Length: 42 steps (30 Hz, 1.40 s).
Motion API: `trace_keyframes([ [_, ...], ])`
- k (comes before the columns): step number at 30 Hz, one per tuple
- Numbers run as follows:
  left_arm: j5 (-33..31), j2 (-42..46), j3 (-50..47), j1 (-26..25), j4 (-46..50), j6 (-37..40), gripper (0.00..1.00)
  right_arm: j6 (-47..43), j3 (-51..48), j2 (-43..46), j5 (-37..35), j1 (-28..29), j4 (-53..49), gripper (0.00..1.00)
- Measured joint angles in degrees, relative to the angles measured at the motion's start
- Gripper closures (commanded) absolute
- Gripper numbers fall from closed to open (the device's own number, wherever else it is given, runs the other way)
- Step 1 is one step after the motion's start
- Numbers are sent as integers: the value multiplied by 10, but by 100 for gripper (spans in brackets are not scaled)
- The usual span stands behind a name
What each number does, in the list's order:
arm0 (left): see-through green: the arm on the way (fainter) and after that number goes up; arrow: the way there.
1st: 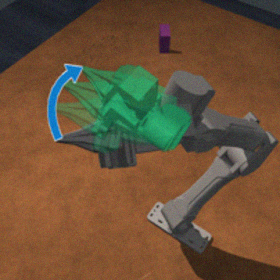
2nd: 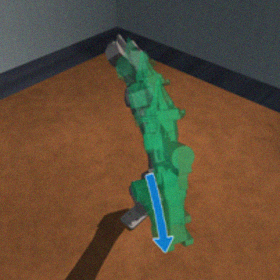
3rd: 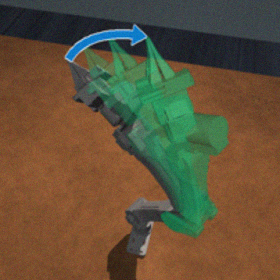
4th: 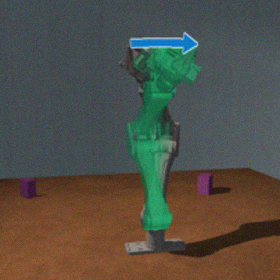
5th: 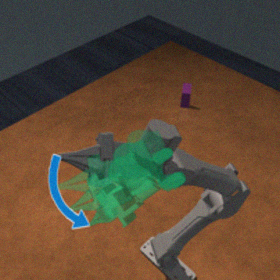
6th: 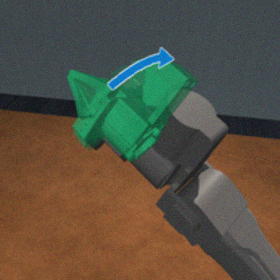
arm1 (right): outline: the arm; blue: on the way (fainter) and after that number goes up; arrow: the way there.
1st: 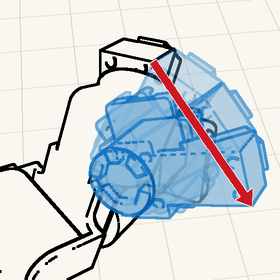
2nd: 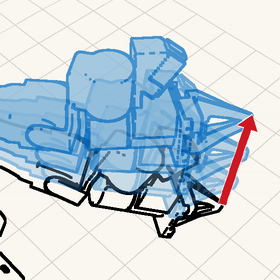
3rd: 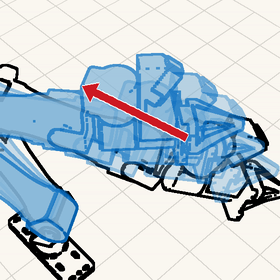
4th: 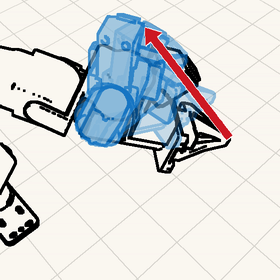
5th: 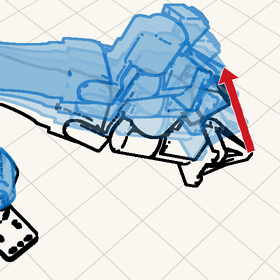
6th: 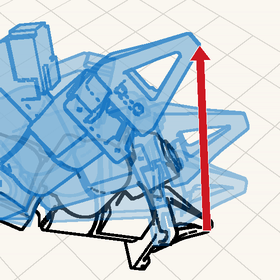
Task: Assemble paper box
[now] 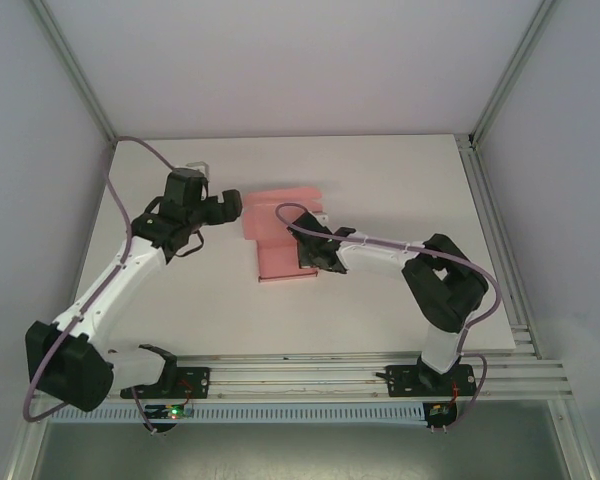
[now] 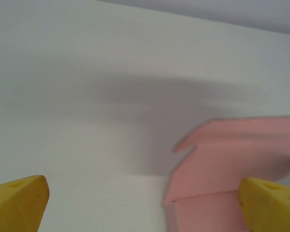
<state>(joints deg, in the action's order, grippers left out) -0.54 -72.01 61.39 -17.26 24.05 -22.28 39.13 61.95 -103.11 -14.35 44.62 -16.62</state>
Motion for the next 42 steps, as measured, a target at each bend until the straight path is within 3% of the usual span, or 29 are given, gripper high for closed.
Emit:
trace_keyframes([
  [2, 44, -20, 0, -1, -6, 14, 0, 25, -17, 7, 3, 5, 17, 72],
  [5, 91, -45, 0, -6, -7, 42, 1, 36, -42, 25, 1, 14, 23, 54],
  [11, 133, -91, 9, -8, -7, 115, 20, -29, -44, 98, -63, 11, 20, 21],
  [13, 141, -112, 23, -7, -5, 138, 27, -73, -44, 119, -84, 1, 26, 2],
  [16, 159, -152, 57, -3, 0, 173, 35, -162, -44, 139, -74, -34, 48, 2],
  [17, 165, -168, 74, -2, 5, 184, 44, -191, -44, 141, -54, -56, 60, 2],
  [18, 167, -181, 87, 1, 10, 191, 48, -212, -42, 140, -34, -73, 68, 2],
  [25, 181, -242, 161, 8, 62, 250, 48, -344, 80, 49, 209, -210, 50, 8],
  [31, 190, -255, 162, 9, 85, 272, 47, -413, 141, 0, 377, -251, 20, 21],
  [35, 189, -262, 163, 9, 90, 278, 46, -437, 161, -24, 419, -255, -9, 24],
  [42, 183, -297, 170, 14, 97, 285, 45, -462, 182, -53, 442, -254, -47, 42],
])
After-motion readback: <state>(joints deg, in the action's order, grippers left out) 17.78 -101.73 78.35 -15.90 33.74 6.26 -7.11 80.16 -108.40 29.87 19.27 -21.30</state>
